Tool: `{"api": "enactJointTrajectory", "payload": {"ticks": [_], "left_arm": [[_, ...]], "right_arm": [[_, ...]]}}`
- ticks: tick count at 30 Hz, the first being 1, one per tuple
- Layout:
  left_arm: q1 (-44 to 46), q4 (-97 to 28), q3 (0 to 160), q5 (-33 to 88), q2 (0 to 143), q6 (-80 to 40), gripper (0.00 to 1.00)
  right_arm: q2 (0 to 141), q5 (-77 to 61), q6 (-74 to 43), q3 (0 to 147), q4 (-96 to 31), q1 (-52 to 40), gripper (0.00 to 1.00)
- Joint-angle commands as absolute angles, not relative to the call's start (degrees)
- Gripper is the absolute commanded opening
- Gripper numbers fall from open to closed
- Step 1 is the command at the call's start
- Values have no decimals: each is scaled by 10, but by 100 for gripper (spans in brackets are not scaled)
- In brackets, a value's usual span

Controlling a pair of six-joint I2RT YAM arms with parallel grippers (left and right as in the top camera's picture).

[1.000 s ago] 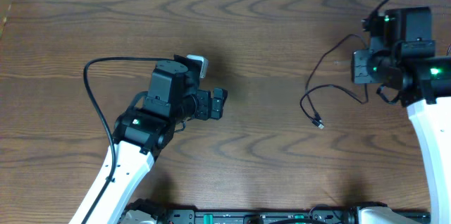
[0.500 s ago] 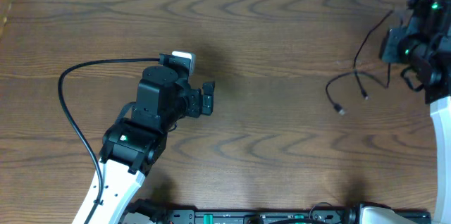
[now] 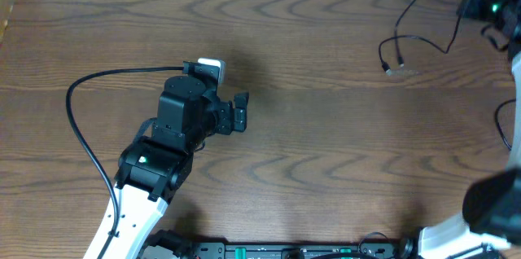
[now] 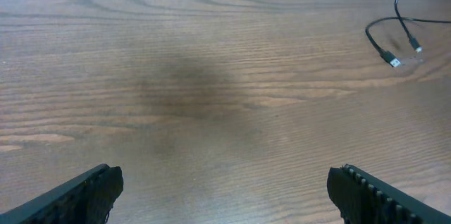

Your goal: Untangle cables

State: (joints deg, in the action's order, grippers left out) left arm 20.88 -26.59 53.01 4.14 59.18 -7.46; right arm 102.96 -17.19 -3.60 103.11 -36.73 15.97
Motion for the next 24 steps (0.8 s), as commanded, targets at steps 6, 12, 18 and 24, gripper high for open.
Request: {"api": "enactJointTrajectory", "payload": {"ticks": [6,12,18,24], "left_arm": [[210,-264,534,41,587,-84,98],[210,-214,534,41,589,-91,98],[210,-194,534,76,592,-108,98],[210,-193,534,101,595,-108,98]], "right_arm": [[1134,-190,-23,1332,-392,232,1],[1135,-191,-20,1409,-406,284,1],[1169,-198,6,1407,-429,294,1],[1233,-254,4,1407,-434,293,1]]}}
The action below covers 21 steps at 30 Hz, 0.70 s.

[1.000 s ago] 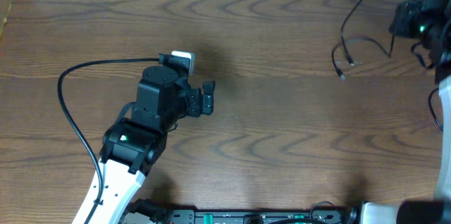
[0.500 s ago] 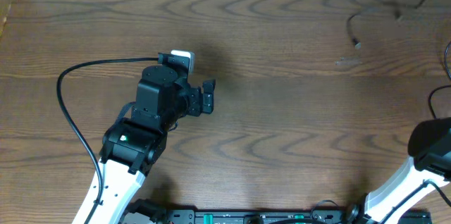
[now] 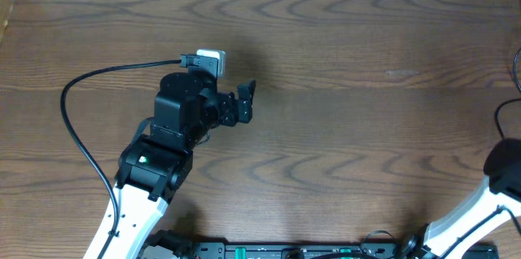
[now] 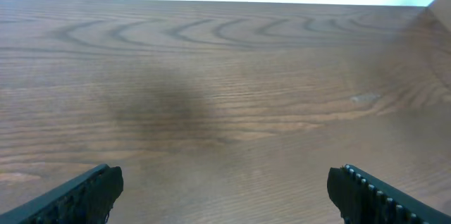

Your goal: Untangle cables

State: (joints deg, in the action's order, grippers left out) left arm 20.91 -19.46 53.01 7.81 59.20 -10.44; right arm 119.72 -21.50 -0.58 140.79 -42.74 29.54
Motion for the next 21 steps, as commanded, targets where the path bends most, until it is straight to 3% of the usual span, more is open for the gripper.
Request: {"api": "enactJointTrajectory", "payload": {"ticks": [1,16,21], "left_arm": [[210,-193,534,103,595,-108,98],[210,-194,534,114,595,-108,98],[210,-194,534,127,595,-108,98]], "right_arm": [[1243,-260,5,1407,-437,293,1],[1316,-138,-57,1414,-493,326,1],[1316,25,-58,1414,-519,341,1]]}}
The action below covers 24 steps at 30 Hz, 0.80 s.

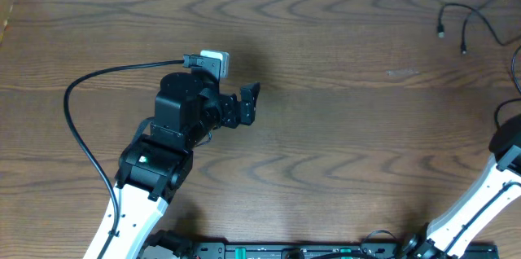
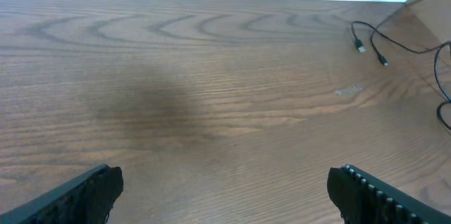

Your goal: Untangle cables

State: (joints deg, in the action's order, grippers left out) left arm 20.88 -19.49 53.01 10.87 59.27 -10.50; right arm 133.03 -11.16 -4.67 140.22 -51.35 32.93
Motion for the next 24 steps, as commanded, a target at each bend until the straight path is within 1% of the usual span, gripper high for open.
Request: {"api": "enactJointTrajectory", "payload": {"ticks": [1,4,10,13,15,24], "left_arm": [[210,-194,534,135,595,-108,98],[210,-189,534,142,595,-108,98],[210,-183,534,144,595,-108,98],[210,-183,534,146,595,-108,98],[210,-185,534,146,595,-108,98],[210,-185,534,146,595,-108,98]], "right_arm": [[1316,63,-58,1414,-521,343,1],[1316,98,-55,1415,-521,352,1],[1316,9,-52,1415,-496,354,1],[1316,-61,-13,1415,-485,348,1],[1316,-83,13,1415,-482,342,1],[1316,-35,18,1415,-485,326,1]]}}
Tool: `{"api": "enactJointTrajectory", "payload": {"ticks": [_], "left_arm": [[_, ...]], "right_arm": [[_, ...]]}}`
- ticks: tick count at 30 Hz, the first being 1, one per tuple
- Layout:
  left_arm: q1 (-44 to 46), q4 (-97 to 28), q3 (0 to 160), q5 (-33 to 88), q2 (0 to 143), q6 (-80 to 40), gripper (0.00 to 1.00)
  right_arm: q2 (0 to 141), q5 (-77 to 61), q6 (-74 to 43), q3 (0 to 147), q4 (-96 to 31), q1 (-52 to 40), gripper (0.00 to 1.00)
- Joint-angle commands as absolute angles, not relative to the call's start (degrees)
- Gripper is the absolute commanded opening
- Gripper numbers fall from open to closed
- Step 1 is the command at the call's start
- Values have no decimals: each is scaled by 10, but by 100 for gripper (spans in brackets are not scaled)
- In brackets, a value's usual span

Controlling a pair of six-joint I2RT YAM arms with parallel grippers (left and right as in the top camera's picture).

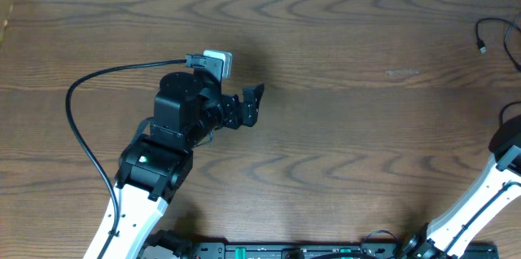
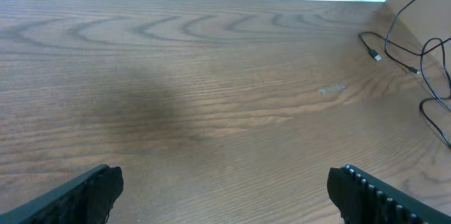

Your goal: Untangle cables

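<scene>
Thin black cables [image 1: 492, 24] lie at the table's far right edge, one plug end [image 1: 480, 46] pointing inward. The left wrist view shows them as loops [image 2: 394, 48] at its upper right, with a small plug [image 2: 376, 56]. My left gripper [image 1: 253, 102] hovers over the middle-left of the table, far from the cables. It is open wide [image 2: 225, 182], with only bare wood between its fingers [image 2: 88, 192]. Of my right arm [image 1: 492, 190] only the lower links show at the right edge; its gripper is out of view.
The brown wooden table [image 1: 342, 145] fills both views. A thick black lead [image 1: 72, 120] loops from the left wrist camera [image 1: 216, 63] round to the arm's base. A faint pale smudge [image 1: 400, 72] marks the wood at the right.
The thin cable ends sit further right in the overhead view, nearer the table's edge. My left gripper has turned slightly; it is still open and empty.
At first the thin cable lay right of centre with its plug by the pale smudge, the right arm at the far right corner. Then no cable showed on the table. Later its ends were back at the upper right, and now they are at the right edge.
</scene>
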State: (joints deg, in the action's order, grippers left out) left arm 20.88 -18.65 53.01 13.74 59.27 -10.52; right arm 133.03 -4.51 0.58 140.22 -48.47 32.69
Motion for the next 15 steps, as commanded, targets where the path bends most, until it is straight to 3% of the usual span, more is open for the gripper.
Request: {"api": "enactJointTrajectory", "payload": {"ticks": [1,15], "left_arm": [[210,-185,534,146,595,-108,98],[210,-190,534,146,595,-108,98]], "right_arm": [[1316,-34,18,1415,-484,326,1],[1342,-15,13,1415,-474,327,1]]}}
